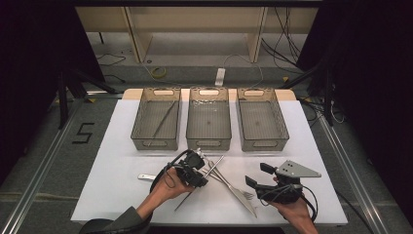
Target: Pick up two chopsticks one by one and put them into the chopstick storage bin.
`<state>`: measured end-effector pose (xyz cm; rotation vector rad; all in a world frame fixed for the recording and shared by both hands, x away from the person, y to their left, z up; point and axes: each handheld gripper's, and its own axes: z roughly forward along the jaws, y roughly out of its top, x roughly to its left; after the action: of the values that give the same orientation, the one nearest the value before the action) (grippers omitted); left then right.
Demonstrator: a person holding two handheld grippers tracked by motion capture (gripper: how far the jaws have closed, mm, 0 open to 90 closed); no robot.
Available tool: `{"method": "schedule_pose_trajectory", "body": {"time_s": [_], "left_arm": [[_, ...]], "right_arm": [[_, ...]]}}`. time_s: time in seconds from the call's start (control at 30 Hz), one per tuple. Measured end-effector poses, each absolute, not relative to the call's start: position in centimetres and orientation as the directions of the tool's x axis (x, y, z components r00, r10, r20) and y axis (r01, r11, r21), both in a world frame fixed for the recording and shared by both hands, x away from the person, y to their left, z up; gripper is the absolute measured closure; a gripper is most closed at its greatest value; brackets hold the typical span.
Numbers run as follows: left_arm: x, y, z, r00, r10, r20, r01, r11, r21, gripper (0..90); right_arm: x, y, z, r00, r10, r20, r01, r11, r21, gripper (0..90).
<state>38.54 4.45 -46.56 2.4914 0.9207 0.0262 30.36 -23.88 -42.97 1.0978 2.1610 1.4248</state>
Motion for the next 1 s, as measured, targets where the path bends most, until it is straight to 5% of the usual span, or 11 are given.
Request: {"method": "schedule_pose_trajectory", "body": {"time_s": [0.6, 1.0], "left_arm": [[38.38, 3.98, -46.76, 0.791, 0.608, -0.064, 0.568, -0.692, 0.446, 84.0], [38.49, 4.26, -46.55, 0.794, 0.603, -0.082, 0.569, -0.687, 0.452, 85.4]], "right_arm": [[30.37, -23.87, -42.99, -0.649, 0.749, 0.134, 0.420, 0.206, 0.884, 27.4], [30.37, -23.95, -42.98, -0.649, 0.749, 0.134, 0.420, 0.205, 0.884, 27.4]]}}
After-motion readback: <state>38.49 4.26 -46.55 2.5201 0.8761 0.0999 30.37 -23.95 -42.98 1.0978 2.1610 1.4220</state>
